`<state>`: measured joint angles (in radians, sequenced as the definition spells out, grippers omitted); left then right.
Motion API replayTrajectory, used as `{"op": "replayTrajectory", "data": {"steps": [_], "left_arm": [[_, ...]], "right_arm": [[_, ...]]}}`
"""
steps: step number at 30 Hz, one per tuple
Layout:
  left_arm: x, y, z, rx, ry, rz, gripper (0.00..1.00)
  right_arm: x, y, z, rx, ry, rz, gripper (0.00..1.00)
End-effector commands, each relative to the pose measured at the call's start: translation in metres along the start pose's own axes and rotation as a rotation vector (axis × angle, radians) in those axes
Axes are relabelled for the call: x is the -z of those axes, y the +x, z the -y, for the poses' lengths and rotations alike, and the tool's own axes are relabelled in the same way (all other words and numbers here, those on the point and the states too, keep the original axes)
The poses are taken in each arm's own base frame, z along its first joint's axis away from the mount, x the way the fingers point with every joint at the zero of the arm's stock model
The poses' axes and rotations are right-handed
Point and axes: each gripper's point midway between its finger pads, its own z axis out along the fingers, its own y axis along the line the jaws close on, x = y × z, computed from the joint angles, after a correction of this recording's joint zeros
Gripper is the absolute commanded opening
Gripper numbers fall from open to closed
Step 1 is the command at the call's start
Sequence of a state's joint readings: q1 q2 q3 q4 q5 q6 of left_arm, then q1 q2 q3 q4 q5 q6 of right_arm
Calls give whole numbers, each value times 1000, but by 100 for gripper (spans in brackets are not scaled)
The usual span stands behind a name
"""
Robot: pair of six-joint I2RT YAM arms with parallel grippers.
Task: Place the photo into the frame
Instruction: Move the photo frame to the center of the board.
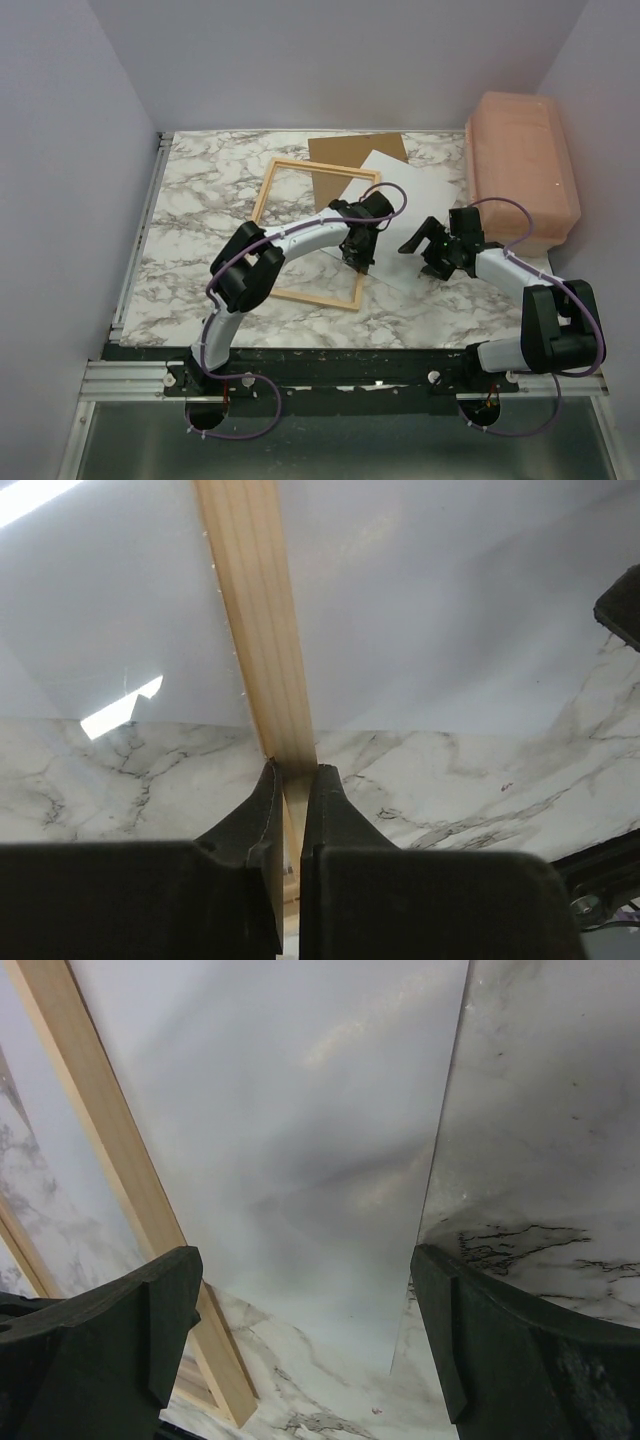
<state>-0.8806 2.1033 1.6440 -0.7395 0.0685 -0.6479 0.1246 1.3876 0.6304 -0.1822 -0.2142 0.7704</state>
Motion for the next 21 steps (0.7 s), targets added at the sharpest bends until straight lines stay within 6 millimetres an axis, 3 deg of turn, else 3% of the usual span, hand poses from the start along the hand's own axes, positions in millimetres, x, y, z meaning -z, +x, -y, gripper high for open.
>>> {"op": "replayTrajectory", "data": {"steps": [1, 8, 16, 21], "left_arm": [[-3, -12, -12, -25, -60, 23, 0], [26, -26, -28, 6, -44, 85, 0], [63, -41, -62, 114, -30, 177, 0], [62, -39, -84, 168, -56, 167, 0]], "right_arm": [[-4, 22, 34, 0, 124, -73, 95], [-4, 22, 35, 4, 126, -73, 95], [-4, 20, 36, 26, 132, -69, 95], [-3, 16, 36, 51, 143, -64, 95]]}}
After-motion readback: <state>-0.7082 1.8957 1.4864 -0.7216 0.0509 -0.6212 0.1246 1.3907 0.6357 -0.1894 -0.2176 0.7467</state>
